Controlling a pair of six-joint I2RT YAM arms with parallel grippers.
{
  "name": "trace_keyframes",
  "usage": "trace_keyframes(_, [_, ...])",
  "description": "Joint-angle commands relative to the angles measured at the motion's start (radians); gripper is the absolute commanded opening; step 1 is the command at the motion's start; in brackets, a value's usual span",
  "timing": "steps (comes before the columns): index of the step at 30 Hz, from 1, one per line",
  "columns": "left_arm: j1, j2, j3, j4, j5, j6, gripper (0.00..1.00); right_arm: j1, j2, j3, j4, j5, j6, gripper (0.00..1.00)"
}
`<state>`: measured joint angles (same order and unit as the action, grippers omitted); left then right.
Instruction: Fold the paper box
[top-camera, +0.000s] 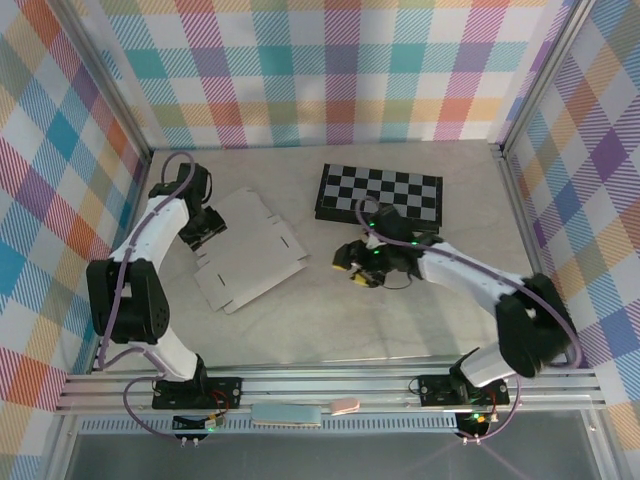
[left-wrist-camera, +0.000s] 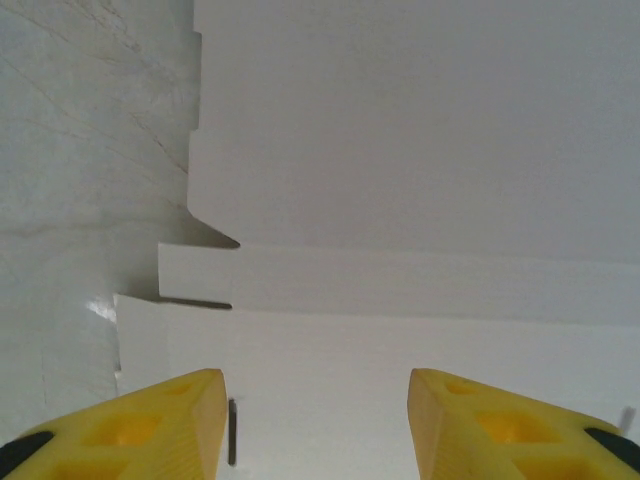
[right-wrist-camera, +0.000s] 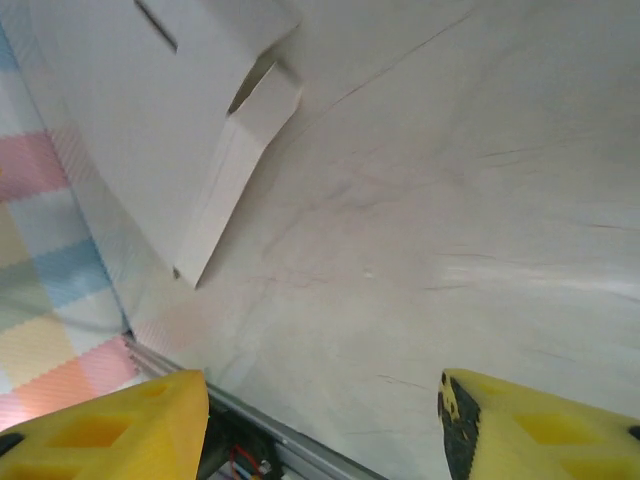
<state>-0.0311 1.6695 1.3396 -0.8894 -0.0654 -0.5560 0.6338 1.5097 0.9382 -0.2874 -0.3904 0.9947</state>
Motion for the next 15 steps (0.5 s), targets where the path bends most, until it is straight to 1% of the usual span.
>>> trace_keyframes(1, [0.019, 0.071, 0.043, -0.001, -0.016, 0.059, 0.51, 0.077, 0.115, 0.032, 0.272, -0.103, 0.134, 0.61])
trace_keyframes(2, [0.031, 0.086, 0.05, 0.002, -0.011, 0.061, 0.51, 0.097, 0.142, 0.023, 0.343, -0.095, 0.167, 0.61])
trace_keyframes(4, [0.053, 0.111, 0.063, 0.023, -0.004, 0.075, 0.52, 0.137, 0.199, -0.019, 0.549, -0.062, 0.273, 0.6])
trace_keyframes(7, [0.061, 0.152, 0.078, 0.049, -0.007, 0.099, 0.53, 0.171, 0.272, -0.038, 0.688, -0.014, 0.387, 0.59])
trace_keyframes(10, [0.064, 0.206, 0.093, 0.059, 0.022, 0.113, 0.53, 0.203, 0.33, -0.038, 0.776, 0.029, 0.447, 0.58])
trace_keyframes(15, [0.066, 0.248, 0.091, 0.082, 0.093, 0.134, 0.52, 0.259, 0.396, -0.026, 0.831, 0.093, 0.497, 0.56])
